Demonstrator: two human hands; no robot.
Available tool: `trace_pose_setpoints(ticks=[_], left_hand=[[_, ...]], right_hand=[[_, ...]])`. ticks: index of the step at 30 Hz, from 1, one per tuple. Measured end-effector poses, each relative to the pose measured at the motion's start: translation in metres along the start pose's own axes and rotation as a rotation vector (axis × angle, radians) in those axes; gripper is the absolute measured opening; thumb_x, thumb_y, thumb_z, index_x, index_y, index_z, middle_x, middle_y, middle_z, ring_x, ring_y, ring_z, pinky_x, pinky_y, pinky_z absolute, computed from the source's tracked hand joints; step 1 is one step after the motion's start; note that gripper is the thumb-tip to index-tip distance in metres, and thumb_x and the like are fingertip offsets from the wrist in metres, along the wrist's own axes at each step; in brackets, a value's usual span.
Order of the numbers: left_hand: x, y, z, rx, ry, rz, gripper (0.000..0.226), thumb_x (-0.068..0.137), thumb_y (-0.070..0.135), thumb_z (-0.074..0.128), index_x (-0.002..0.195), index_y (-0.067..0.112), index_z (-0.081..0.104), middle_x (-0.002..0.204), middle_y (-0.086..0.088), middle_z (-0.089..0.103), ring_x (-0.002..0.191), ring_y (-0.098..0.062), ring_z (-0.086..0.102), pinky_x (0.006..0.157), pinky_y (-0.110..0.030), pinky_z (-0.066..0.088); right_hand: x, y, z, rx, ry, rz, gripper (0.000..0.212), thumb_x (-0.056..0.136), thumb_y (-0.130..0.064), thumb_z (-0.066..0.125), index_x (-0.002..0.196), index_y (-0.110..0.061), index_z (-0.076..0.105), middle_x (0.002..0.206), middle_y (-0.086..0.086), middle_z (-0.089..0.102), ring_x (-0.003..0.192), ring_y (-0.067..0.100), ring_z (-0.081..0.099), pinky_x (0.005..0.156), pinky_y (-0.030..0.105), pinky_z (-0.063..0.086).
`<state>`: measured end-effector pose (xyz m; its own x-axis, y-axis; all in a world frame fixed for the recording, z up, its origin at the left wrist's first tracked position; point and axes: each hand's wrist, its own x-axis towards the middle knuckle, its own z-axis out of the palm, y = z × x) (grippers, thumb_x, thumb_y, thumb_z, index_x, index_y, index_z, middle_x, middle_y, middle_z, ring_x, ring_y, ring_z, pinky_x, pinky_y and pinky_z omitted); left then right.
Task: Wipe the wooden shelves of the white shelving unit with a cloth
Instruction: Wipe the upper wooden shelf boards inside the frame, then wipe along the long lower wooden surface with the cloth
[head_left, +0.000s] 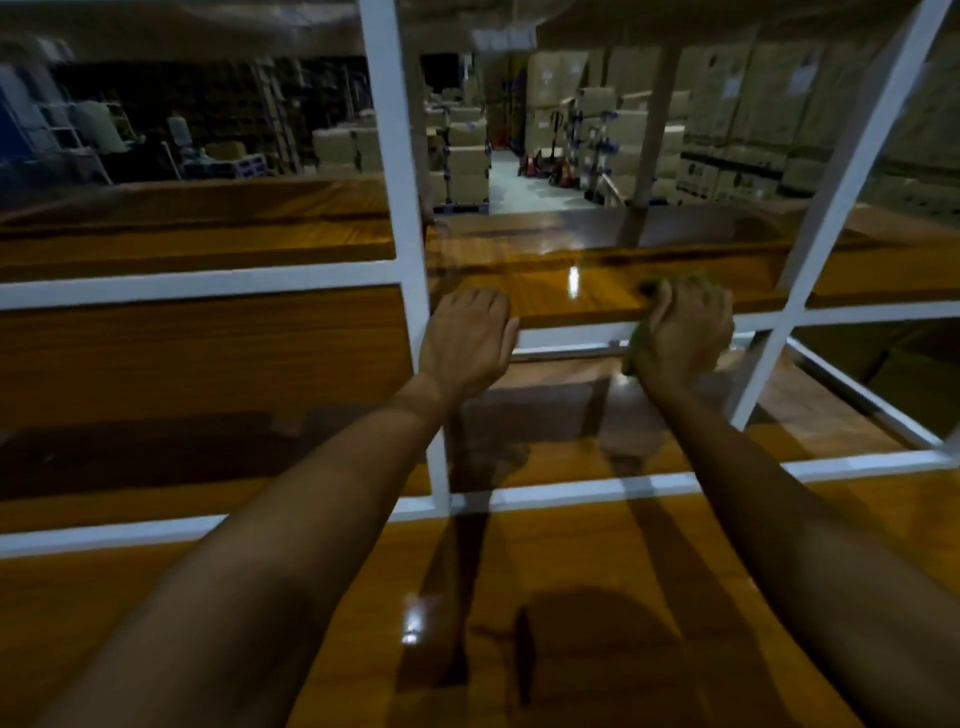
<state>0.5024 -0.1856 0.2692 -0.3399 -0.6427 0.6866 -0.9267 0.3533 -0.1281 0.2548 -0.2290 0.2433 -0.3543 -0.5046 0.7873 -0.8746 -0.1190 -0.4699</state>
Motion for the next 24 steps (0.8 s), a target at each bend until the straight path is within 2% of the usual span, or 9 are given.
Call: trace_pose_setpoints(ticks=[4,7,9,12,14,16,18,20,24], left_hand=[[-0.019,0.001,-0.003,-0.126,-0.091,-0.040,0.045,0.095,0.032,0.040,0.130,0.005,0.054,0.129,-0.015,0.058,0.120,-0.032,0.051,0.105,-0.045,0.035],[-0.036,0.000,-0.018,-0.273,-0.138,-0.075,0.057,0.093,0.035,0.040,0.141,0.006,0.044,0.143,-0.015,0.049,0.136,-0.030,0.040,0.119,-0.045,0.022],[-0.048,-0.002,-0.036,-0.369,-0.149,-0.092,0.056,0.093,0.031,0.044,0.144,0.006,0.040,0.145,-0.016,0.047,0.138,-0.030,0.038,0.119,-0.045,0.023],[-0.078,-0.009,-0.062,-0.437,-0.130,-0.136,0.051,0.095,0.021,0.048,0.144,0.008,0.040,0.145,-0.016,0.047,0.137,-0.030,0.041,0.114,-0.047,0.034],[-0.107,-0.014,-0.075,-0.434,-0.142,-0.198,0.050,0.097,0.019,0.048,0.145,0.010,0.039,0.148,-0.014,0.044,0.138,-0.029,0.038,0.113,-0.045,0.035],[-0.141,-0.015,-0.087,-0.433,-0.166,-0.228,0.048,0.099,0.021,0.045,0.145,0.009,0.040,0.149,-0.014,0.043,0.139,-0.029,0.037,0.113,-0.043,0.033],[-0.178,-0.009,-0.100,-0.411,-0.186,-0.211,0.047,0.099,0.023,0.044,0.144,0.006,0.042,0.148,-0.015,0.044,0.139,-0.030,0.037,0.113,-0.041,0.032],[-0.216,0.004,-0.114,-0.388,-0.217,-0.230,0.049,0.098,0.025,0.044,0.143,0.005,0.043,0.146,-0.016,0.046,0.137,-0.029,0.040,0.111,-0.041,0.035],[-0.294,0.042,-0.139,-0.371,-0.354,-0.315,0.051,0.097,0.027,0.050,0.144,0.009,0.041,0.149,-0.014,0.042,0.139,-0.028,0.037,0.112,-0.044,0.035]], right_hand=[[-0.049,-0.091,-0.003,0.142,-0.154,-0.228,0.038,0.099,-0.025,0.037,0.097,-0.015,0.074,0.101,0.010,0.071,0.101,0.030,0.060,0.103,0.043,0.035],[-0.065,-0.138,-0.008,0.246,-0.278,-0.188,0.047,0.098,-0.033,0.031,0.094,-0.012,0.073,0.098,0.008,0.072,0.100,0.029,0.064,0.107,0.044,0.033],[-0.067,-0.148,-0.025,0.410,-0.361,-0.145,0.050,0.102,-0.037,0.029,0.094,-0.012,0.072,0.092,0.006,0.070,0.093,0.025,0.063,0.102,0.043,0.039],[-0.073,-0.143,-0.067,0.745,-0.544,0.093,0.037,0.109,-0.035,0.035,0.093,-0.024,0.066,0.093,-0.002,0.067,0.089,0.018,0.064,0.088,0.042,0.051],[-0.084,-0.135,-0.090,0.929,-0.630,0.326,0.034,0.109,-0.037,0.036,0.094,-0.027,0.065,0.100,0.005,0.068,0.098,0.028,0.066,0.090,0.046,0.053],[-0.106,-0.125,-0.107,1.041,-0.668,0.567,0.034,0.107,-0.041,0.040,0.101,-0.020,0.066,0.105,0.016,0.070,0.103,0.037,0.066,0.092,0.052,0.053],[-0.138,-0.116,-0.125,1.161,-0.693,0.796,0.035,0.106,-0.039,0.044,0.107,-0.011,0.066,0.100,0.015,0.073,0.094,0.034,0.070,0.086,0.048,0.058],[-0.175,-0.108,-0.144,1.214,-0.717,0.922,0.032,0.106,-0.035,0.047,0.104,-0.008,0.067,0.093,0.012,0.073,0.086,0.029,0.070,0.080,0.043,0.059],[-0.252,-0.093,-0.192,1.133,-0.857,1.043,0.034,0.105,-0.032,0.049,0.109,-0.003,0.066,0.097,0.016,0.070,0.085,0.030,0.068,0.086,0.051,0.055]])
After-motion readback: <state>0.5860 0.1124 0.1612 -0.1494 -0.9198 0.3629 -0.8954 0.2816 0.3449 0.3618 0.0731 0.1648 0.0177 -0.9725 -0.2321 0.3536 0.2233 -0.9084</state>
